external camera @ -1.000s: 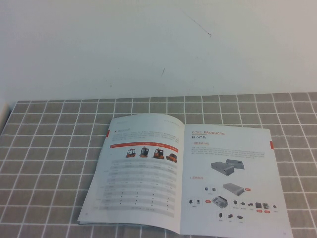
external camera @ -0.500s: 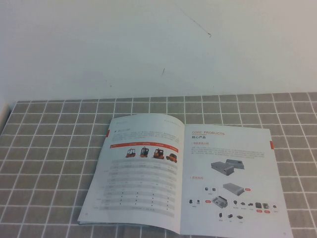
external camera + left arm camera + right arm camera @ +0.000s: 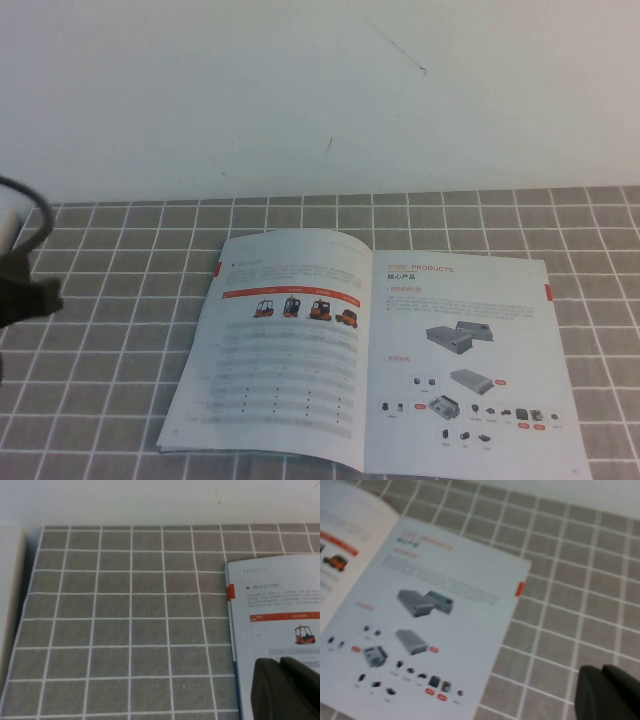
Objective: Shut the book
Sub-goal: 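Close the open booklet and leave it lying on the table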
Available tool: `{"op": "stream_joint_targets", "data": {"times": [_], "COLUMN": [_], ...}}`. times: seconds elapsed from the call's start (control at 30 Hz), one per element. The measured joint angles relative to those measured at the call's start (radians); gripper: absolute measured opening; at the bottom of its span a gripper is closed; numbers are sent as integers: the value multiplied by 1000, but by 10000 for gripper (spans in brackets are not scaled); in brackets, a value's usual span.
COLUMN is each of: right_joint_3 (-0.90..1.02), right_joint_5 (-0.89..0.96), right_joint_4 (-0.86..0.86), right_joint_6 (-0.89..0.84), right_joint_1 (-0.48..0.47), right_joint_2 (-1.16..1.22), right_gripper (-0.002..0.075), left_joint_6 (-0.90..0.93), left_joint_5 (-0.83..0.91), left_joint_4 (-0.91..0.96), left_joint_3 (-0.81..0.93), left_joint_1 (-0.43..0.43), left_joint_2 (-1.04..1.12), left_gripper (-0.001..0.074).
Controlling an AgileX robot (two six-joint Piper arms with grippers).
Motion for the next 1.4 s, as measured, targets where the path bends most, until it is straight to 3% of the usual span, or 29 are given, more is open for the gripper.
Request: {"op": "stream_joint_targets", "data": {"times": [0.27,0.5,0.9,1.4], "right_joint_3": [-80,-124,-148,-162], "right_joint_5": [-6,-119,-183,-178], "right_joint_4": [347,394,412,434], "right_joint_6": [-345,-417,-473,-488], "right_joint_1": [23,136,163,163], "right_joint_2": [464,731,872,959], "right_gripper": [-3,-3,-3,-3], "left_joint_6": [89,229,364,391], "left_joint_5": [-62,-54,-54,-57], "left_joint_4": [-125,-285,-470,-513], "left_joint_3": [-83,-134,-251,-298], "left_joint_1": [0,0,0,-43], "left_joint_2": [347,587,872,976], "left_gripper": [-4,-4,-4,-3]}}
